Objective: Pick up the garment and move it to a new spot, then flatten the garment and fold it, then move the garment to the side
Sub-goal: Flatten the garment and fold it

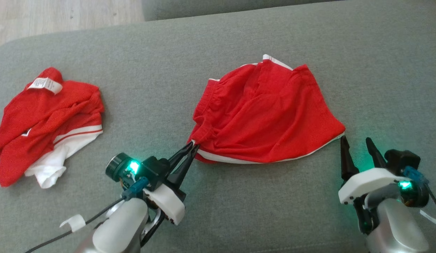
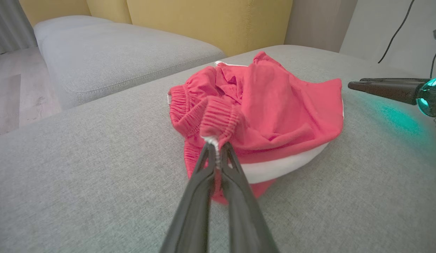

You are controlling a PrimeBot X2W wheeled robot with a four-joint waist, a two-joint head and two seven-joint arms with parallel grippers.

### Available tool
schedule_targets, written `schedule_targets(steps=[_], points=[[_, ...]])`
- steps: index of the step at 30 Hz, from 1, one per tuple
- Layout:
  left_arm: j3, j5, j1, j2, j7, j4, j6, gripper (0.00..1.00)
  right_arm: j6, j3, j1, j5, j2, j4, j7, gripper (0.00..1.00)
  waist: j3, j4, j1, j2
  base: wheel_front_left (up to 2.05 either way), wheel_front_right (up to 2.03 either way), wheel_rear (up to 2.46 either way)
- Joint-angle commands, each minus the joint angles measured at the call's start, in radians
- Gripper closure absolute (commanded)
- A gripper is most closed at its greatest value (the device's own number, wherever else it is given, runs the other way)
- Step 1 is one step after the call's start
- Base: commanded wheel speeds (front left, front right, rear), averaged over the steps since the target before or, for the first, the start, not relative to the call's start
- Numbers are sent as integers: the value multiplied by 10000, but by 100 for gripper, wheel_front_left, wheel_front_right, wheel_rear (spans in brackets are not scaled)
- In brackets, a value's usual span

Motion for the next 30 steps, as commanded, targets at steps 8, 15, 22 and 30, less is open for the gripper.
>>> schedule_targets(steps=[8, 15, 22, 30], points=[[203, -58, -528, 82, -98, -448, 111, 100, -7, 273, -1113, -561, -51, 924, 68, 0, 290, 181, 0, 0, 0, 0, 0], [128, -67, -627, 125, -56, -550, 137, 100, -7, 214, -1670, -1482, -51, 1732, 342, 0, 417, 260, 0, 0, 0, 0, 0], [79, -168, -630, 151, -22, -479, 154, 100, -7, 134, -1755, -1786, -51, 2293, 308, 100, 200, 335, 0, 0, 0, 0, 0], [170, -377, -332, 250, -88, -365, 319, 100, -7, -14, -1738, -1467, -51, 2169, -165, 100, -396, 121, 0, 0, 0, 0, 0]])
